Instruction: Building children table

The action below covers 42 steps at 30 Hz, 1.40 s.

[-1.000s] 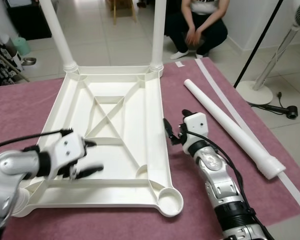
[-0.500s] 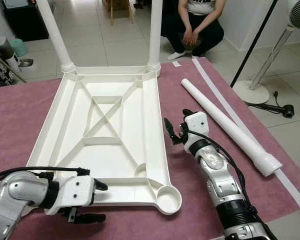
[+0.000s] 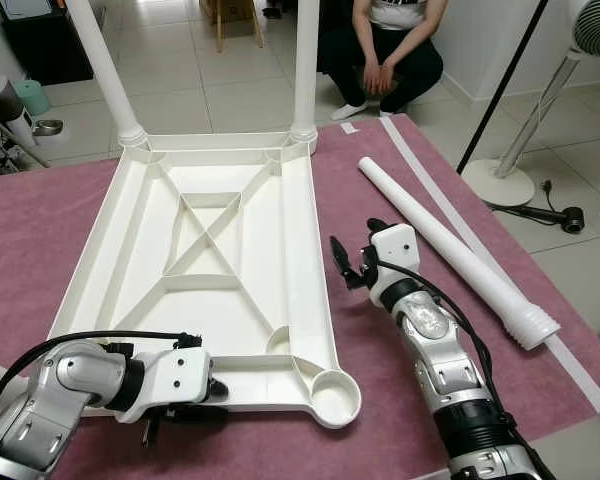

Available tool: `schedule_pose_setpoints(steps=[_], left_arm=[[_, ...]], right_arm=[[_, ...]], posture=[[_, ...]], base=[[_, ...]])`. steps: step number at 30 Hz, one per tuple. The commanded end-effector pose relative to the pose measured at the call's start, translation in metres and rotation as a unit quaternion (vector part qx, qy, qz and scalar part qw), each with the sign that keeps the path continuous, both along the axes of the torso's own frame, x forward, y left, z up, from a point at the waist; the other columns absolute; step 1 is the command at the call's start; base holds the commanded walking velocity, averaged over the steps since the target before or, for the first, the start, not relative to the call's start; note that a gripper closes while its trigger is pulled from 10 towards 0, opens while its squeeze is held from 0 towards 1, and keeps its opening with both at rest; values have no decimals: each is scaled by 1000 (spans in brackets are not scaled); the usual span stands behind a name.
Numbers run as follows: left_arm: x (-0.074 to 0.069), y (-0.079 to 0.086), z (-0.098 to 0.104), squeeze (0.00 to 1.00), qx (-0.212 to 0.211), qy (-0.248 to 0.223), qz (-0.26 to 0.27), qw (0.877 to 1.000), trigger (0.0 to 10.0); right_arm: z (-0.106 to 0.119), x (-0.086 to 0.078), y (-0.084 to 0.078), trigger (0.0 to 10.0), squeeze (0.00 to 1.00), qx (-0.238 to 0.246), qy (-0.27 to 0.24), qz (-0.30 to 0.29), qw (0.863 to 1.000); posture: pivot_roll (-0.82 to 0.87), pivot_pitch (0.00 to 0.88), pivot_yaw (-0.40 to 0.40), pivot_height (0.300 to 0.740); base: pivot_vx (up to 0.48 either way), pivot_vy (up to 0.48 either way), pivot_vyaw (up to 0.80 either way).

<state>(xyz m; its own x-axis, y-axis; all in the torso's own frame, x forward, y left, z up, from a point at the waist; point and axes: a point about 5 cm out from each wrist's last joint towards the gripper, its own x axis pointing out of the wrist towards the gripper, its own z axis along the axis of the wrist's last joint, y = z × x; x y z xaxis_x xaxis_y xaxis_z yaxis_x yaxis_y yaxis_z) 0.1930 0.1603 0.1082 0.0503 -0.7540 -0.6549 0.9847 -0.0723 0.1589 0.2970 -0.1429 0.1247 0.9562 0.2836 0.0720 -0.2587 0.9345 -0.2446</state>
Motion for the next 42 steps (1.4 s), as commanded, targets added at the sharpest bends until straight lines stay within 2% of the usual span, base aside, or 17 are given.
schedule_pose_setpoints(steps=[1, 8, 10, 11, 12, 13, 14, 19, 20, 25, 27, 28, 31, 34, 36, 38, 42], left_arm=[[13, 11, -2, 0, 3, -61, 100, 993, 0], [17, 18, -4, 0, 6, -55, 147, 988, 0], [28, 22, -2, 0, 2, -68, 200, 977, 0], [34, 24, 0, 0, -4, -77, 228, 971, 4118], [34, 24, 0, 0, -4, -77, 228, 971, 4118], [39, 26, 2, 0, -14, -82, 252, 964, 10000], [43, 28, 4, 0, -22, -84, 273, 958, 10000], [49, 31, 7, 0, -28, -88, 299, 950, 10000], [52, 35, 9, 0, -23, -92, 316, 944, 10000], [54, 45, 8, 0, -1, -93, 345, 934, 10000], [48, 48, 6, 0, 13, -84, 324, 942, 10000], [48, 48, 6, 0, 13, -84, 324, 942, 10000], [27, 52, 1, 0, 30, -38, 267, 963, 10000], [21, 56, -2, 0, 40, -20, 269, 962, 10000], [19, 60, -5, 0, 49, -9, 287, 957, 10000], [22, 65, -10, 0, 54, -1, 331, 942, 10000], [28, 60, -11, 0, 30, 10, 370, 928, 10000]], right_arm=[[-1, 0, 2, 10000, 0, 1, 1, 4, 1000], [-1, -1, 3, 10000, 0, 2, 2, 4, 1000], [-1, -2, 3, 10000, 0, 2, 3, 3, 1000], [-2, -2, 3, 10000, 0, 2, 3, 3, 1000], [-2, -2, 3, 10000, 0, 2, 3, 3, 1000], [-2, -2, 3, 10000, 0, 2, 3, 4, 1000], [-2, -2, 4, 10000, 0, 2, 4, 5, 1000], [-3, -2, 4, 10000, 0, 2, 4, 6, 1000], [-3, -2, 5, 10000, 0, 2, 4, 7, 1000], [-3, -2, 6, 10000, 0, 3, 4, 9, 1000], [-3, -2, 6, 10000, 0, 3, 4, 9, 1000], [-3, -2, 6, 10000, 0, 3, 4, 9, 1000], [-3, -2, 6, 10000, 0, 2, 4, 8, 1000], [-3, -2, 5, 10000, 0, 2, 4, 8, 1000], [-3, -2, 5, 10000, 0, 2, 4, 7, 1000], [-4, -2, 5, 10000, 0, 2, 5, 7, 1000], [-4, -2, 8, 10000, 0, -1, 4, 12, 1000]], posture=[[60, 0, 64, 740], [60, 0, 67, 740], [58, 0, 68, 740], [59, 0, 67, 740], [59, 0, 67, 740], [60, 0, 66, 740], [64, 0, 63, 740], [64, 0, 63, 740], [64, 0, 63, 740], [69, 0, 63, 740], [69, 0, 63, 740], [69, 0, 63, 740], [68, 0, 64, 740], [68, 0, 64, 740], [68, 0, 64, 740], [74, 0, 67, 740], [75, 0, 64, 740]], base=[[0, 0, 0], [0, 0, 0], [0, 0, 0], [0, 0, 0], [0, 0, 0], [0, 0, 0], [0, 0, 0], [0, 0, 0], [0, 0, 0], [0, 0, 0], [0, 0, 0], [0, 0, 0], [0, 0, 0], [0, 0, 0], [0, 0, 0], [0, 0, 0], [0, 0, 0]])
